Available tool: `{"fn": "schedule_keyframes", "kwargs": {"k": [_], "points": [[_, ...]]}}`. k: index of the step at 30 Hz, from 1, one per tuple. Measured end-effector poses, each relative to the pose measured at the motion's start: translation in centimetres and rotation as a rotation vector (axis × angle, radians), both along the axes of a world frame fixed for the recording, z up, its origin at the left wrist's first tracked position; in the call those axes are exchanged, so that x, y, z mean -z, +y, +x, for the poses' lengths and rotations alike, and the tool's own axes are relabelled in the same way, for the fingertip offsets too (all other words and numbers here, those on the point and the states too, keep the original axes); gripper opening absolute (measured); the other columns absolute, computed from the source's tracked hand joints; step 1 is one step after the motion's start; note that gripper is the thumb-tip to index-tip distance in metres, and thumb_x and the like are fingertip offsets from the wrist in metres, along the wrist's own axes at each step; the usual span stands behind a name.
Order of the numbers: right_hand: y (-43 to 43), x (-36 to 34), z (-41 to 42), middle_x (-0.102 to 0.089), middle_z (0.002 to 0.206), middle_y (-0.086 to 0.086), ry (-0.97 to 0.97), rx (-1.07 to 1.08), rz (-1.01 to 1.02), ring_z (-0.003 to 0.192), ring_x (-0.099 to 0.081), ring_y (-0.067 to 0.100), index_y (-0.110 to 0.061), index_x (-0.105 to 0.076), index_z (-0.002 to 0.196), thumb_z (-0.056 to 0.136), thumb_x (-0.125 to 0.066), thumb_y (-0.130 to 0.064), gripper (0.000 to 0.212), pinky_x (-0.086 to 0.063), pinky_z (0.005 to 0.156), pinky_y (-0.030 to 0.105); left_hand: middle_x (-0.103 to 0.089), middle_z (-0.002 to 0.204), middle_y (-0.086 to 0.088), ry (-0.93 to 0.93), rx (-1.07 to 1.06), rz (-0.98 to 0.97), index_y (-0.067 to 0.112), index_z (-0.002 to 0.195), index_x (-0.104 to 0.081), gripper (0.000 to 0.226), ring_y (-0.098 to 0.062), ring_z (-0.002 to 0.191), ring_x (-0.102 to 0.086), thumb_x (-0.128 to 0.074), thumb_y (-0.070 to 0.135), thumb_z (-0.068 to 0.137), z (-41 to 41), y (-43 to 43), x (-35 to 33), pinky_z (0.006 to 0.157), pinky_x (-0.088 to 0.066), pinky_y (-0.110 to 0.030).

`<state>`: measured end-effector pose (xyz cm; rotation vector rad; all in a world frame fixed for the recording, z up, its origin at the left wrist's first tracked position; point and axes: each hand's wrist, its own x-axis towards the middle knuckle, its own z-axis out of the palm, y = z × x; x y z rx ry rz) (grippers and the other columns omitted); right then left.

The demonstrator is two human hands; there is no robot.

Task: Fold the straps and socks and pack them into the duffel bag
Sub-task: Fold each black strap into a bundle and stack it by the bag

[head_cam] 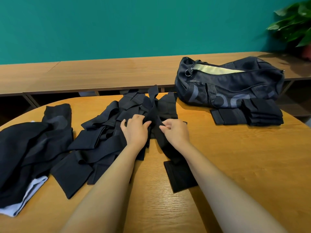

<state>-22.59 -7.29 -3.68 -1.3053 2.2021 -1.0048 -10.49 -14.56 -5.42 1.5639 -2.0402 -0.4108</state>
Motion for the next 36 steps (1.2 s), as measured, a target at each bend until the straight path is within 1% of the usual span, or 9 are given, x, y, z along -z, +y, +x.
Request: {"fn": "schedule_keyframes", "kwargs": {"k": [6,14,19,22,25,27,28,32,36], "points": [[4.0,0.1,-1.3,-0.070,0.115,0.004,-0.302,0.103,-0.086,0.103,-0.063,0.009,-0.008,-0.068,0.119,0.089,-0.070,-0.018,0.031,-0.046,0.088,0.019,-0.060,0.105,0.000,-0.010,-0.121,0.017,0.014,0.090,-0.053,0.021,-0.014,0.075,-0.049,-0.046,0.030,0.102,-1.3,0.1,0.3,0.114,-0.017,-0.036],[7.5,0.2,-1.0,-0.070,0.112,0.002,-0.331,0.149,-0.150,0.096,-0.061,0.004,-0.010,-0.067,0.121,0.089,-0.070,-0.019,0.033,-0.048,0.086,0.019,-0.057,0.109,-0.003,-0.096,-0.157,-0.016,0.010,0.102,-0.057,0.019,-0.020,0.075,-0.056,-0.044,0.024,0.103,-1.8,0.8,0.4,0.113,-0.016,-0.039],[8.0,1.3,-0.7,-0.070,0.110,0.001,-0.380,0.156,-0.141,0.091,-0.060,0.001,-0.009,-0.066,0.121,0.089,-0.069,-0.018,0.033,-0.048,0.082,0.016,-0.060,0.111,-0.002,-0.079,-0.128,0.032,0.013,0.107,-0.060,0.021,-0.021,0.092,-0.061,-0.044,0.026,0.102,-1.7,1.0,-0.3,0.115,-0.014,-0.042],[6.5,1.3,-0.4,-0.070,0.108,-0.001,-0.265,0.080,-0.117,0.094,-0.058,0.003,-0.013,-0.068,0.116,0.093,-0.066,-0.020,0.025,-0.047,0.084,0.017,-0.061,0.094,0.007,-0.038,-0.007,0.114,0.021,0.108,-0.060,0.022,-0.018,0.101,-0.059,-0.048,0.035,0.097,-1.1,1.3,-1.1,0.118,-0.007,-0.046],[4.6,1.5,-0.2,-0.070,0.099,-0.009,-0.098,0.029,-0.094,0.104,-0.060,0.013,-0.026,-0.067,0.100,0.094,-0.062,-0.025,0.008,-0.046,0.097,0.042,-0.063,0.103,0.011,0.102,0.108,0.269,0.028,0.107,-0.062,0.042,-0.017,0.117,-0.053,-0.050,0.061,0.085,-0.2,1.2,-1.7,0.118,0.002,-0.050],[3.9,1.5,-0.2,-0.068,0.103,-0.010,-0.046,0.002,-0.046,0.114,-0.056,0.016,-0.028,-0.065,0.102,0.096,-0.058,-0.027,0.009,-0.038,0.101,0.042,-0.061,0.115,0.013,0.150,0.180,0.337,0.033,0.108,-0.066,0.067,-0.018,0.126,-0.046,-0.045,0.084,0.069,0.2,1.1,-2.1,0.116,0.006,-0.054],[3.6,1.5,-0.2,-0.068,0.107,-0.010,-0.030,-0.002,-0.025,0.117,-0.054,0.016,-0.027,-0.064,0.105,0.097,-0.057,-0.028,0.011,-0.034,0.099,0.037,-0.059,0.114,0.017,0.129,0.194,0.321,0.035,0.104,-0.067,0.066,-0.018,0.128,-0.044,-0.048,0.087,0.067,0.2,1.1,-2.2,0.115,0.006,-0.056],[2.9,1.3,0.0,-0.068,0.110,-0.010,-0.030,-0.006,-0.039,0.117,-0.054,0.015,-0.028,-0.065,0.108,0.097,-0.056,-0.028,0.014,-0.030,0.097,0.036,-0.056,0.105,0.021,0.092,0.102,0.191,0.039,0.093,-0.068,0.033,-0.017,0.126,-0.044,-0.060,0.068,0.079,-0.9,2.0,-2.1,0.115,0.005,-0.058],[2.8,1.9,-0.1,-0.066,0.110,-0.006,-0.035,0.026,-0.067,0.112,-0.057,0.018,-0.032,-0.064,0.104,0.095,-0.059,-0.030,0.011,-0.036,0.102,0.042,-0.061,0.117,0.013,-0.012,0.091,0.257,0.039,0.105,-0.068,0.033,-0.022,0.134,-0.036,-0.057,0.063,0.085,-1.5,2.0,-2.4,0.111,0.011,-0.062]]}}
